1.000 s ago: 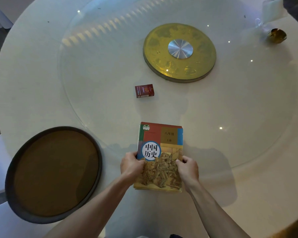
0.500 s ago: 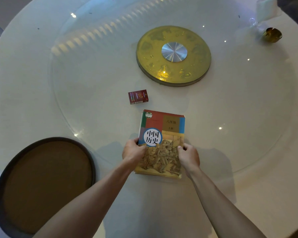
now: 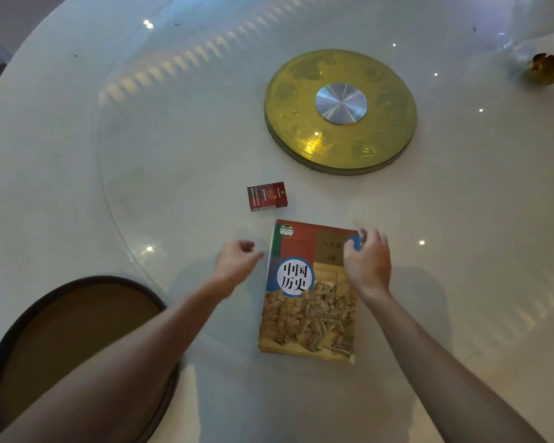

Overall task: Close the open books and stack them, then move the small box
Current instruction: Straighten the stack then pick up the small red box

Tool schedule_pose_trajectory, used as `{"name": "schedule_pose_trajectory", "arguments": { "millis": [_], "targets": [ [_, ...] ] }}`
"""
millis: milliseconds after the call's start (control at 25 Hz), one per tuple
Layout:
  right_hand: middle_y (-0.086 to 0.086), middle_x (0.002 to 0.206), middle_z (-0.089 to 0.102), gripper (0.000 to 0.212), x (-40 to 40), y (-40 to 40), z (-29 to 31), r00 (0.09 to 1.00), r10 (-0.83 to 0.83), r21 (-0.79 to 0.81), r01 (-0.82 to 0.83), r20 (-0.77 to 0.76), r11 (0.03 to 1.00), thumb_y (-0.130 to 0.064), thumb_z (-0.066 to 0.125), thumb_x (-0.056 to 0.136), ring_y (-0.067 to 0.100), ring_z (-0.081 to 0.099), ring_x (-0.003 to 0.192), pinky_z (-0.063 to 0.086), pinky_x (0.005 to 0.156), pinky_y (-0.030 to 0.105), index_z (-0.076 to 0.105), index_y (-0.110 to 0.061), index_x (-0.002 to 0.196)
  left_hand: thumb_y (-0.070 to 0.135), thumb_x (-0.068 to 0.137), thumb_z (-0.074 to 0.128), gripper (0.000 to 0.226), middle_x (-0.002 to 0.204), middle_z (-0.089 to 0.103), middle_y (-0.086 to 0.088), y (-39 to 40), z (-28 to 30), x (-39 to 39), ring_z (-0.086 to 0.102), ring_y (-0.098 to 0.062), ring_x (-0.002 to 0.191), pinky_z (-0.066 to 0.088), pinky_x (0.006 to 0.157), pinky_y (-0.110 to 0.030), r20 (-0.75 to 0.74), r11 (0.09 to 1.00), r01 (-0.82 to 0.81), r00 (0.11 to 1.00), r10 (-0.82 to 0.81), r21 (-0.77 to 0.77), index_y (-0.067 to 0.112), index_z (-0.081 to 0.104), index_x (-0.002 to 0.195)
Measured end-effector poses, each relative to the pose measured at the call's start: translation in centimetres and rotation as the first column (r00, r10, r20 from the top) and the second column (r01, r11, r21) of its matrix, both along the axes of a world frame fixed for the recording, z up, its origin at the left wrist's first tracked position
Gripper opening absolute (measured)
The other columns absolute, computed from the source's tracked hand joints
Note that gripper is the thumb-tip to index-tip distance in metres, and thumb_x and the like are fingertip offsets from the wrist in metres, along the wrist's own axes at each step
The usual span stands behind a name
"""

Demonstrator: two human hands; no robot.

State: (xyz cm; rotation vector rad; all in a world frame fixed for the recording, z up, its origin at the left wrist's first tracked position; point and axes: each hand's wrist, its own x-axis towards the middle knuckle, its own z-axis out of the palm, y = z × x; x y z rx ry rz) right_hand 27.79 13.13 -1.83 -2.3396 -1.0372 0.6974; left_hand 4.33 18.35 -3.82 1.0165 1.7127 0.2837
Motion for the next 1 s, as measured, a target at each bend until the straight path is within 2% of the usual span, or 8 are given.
{"name": "schedule_pose_trajectory", "arguments": {
  "millis": [80, 160, 240, 360, 520, 600, 720, 1000],
  "targets": [
    [0.013, 0.129, 0.063, 0.039, -1.0, 4.4, 0.3, 0.987, 0.161, 0.076, -0.16, -0.001, 0.984, -0.019, 0.051, 0.103, 0.027, 0.06, 0.12, 0.051, 0.103, 0.042, 0.059, -0.005, 0.138, 0.016, 0.092, 0.068, 0.035, 0.101, 0.07, -0.014, 4.0, 0.6, -0.2, 0.066, -0.026, 0.088, 0.059, 0.09, -0.045, 0.056, 0.99, -0.138, 0.989, 0.136, 0.034, -0.001, 0.067, 0.123],
    [0.014, 0.124, 0.067, 0.035, -2.3, 8.3, 0.3, 0.954, 0.299, 0.046, -0.297, -0.028, 0.954, -0.019, 0.047, 0.105, 0.028, 0.061, 0.116, 0.051, 0.099, 0.041, 0.065, -0.004, 0.131, 0.013, 0.094, 0.065, 0.01, 0.087, 0.062, -0.009, 7.0, 0.8, 0.2, 0.06, -0.025, 0.084, 0.055, 0.081, -0.039, 0.087, 0.973, -0.23, 0.97, 0.226, 0.038, 0.01, 0.066, 0.085],
    [0.013, 0.102, 0.067, 0.029, -3.5, 11.2, 0.0, 0.913, 0.403, -0.005, -0.404, -0.054, 0.915, -0.02, 0.044, 0.105, 0.027, 0.061, 0.095, 0.048, 0.079, 0.038, 0.07, -0.007, 0.103, 0.014, 0.094, 0.064, 0.031, 0.078, 0.056, -0.003, 8.7, 0.5, 0.9, 0.055, -0.024, 0.083, 0.049, 0.076, -0.037, 0.089, 0.972, -0.233, 0.969, 0.23, 0.029, 0.022, 0.052, 0.067],
    [0.009, 0.082, 0.06, 0.03, -5.0, 14.2, -1.3, 0.885, 0.456, -0.092, -0.464, -0.094, 0.881, -0.02, 0.041, 0.104, 0.026, 0.055, 0.078, 0.035, 0.063, 0.036, 0.055, -0.008, 0.081, 0.012, 0.094, 0.059, 0.023, 0.077, 0.059, -0.002, 9.9, -0.7, 1.5, 0.055, -0.022, 0.083, 0.054, 0.08, -0.04, 0.102, 0.974, -0.227, 0.969, 0.225, 0.007, 0.02, 0.063, 0.073],
    [0.011, 0.098, 0.069, 0.025, -6.3, 16.2, -2.3, 0.887, 0.44, -0.132, -0.457, -0.141, 0.879, -0.022, 0.045, 0.102, 0.028, 0.062, 0.09, 0.044, 0.071, 0.035, 0.067, -0.009, 0.099, 0.016, 0.097, 0.06, 0.027, 0.099, 0.07, -0.007, 10.3, -1.6, 1.8, 0.058, -0.017, 0.088, 0.054, 0.085, -0.036, 0.163, 0.979, -0.201, 0.967, 0.195, 0.022, 0.011, 0.073, 0.12],
    [0.013, 0.111, 0.073, 0.028, -6.6, 16.4, -2.5, 0.902, 0.396, -0.118, -0.418, -0.174, 0.901, -0.023, 0.052, 0.101, 0.029, 0.067, 0.101, 0.054, 0.083, 0.04, 0.071, -0.008, 0.115, 0.02, 0.097, 0.064, 0.033, 0.103, 0.068, -0.006, 9.9, -1.5, 1.6, 0.059, -0.017, 0.09, 0.051, 0.081, -0.032, 0.189, 0.972, -0.229, 0.958, 0.218, 0.041, 0.01, 0.069, 0.127],
    [0.012, 0.118, 0.074, 0.034, -7.3, 15.8, -2.0, 0.916, 0.34, -0.067, -0.361, -0.213, 0.93, -0.024, 0.064, 0.096, 0.027, 0.069, 0.107, 0.057, 0.096, 0.047, 0.07, -0.007, 0.124, 0.027, 0.093, 0.07, 0.03, 0.098, 0.07, -0.008, 9.2, -1.4, 0.3, 0.063, -0.019, 0.087, 0.054, 0.079, -0.034, 0.196, 0.948, -0.311, 0.936, 0.292, 0.073, 0.008, 0.071, 0.116],
    [0.011, 0.109, 0.078, 0.033, -12.0, 12.5, 0.4, 0.872, 0.398, -0.051, -0.429, -0.286, 0.902, -0.018, 0.076, 0.088, 0.024, 0.075, 0.096, 0.062, 0.089, 0.047, 0.069, -0.008, 0.119, 0.024, 0.083, 0.08, 0.015, 0.086, 0.072, -0.008, 4.6, 0.4, -5.7, 0.065, -0.02, 0.078, 0.054, 0.077, -0.035, 0.223, 0.899, -0.428, 0.889, 0.399, 0.098, 0.013, 0.071, 0.09]
  ]
}}
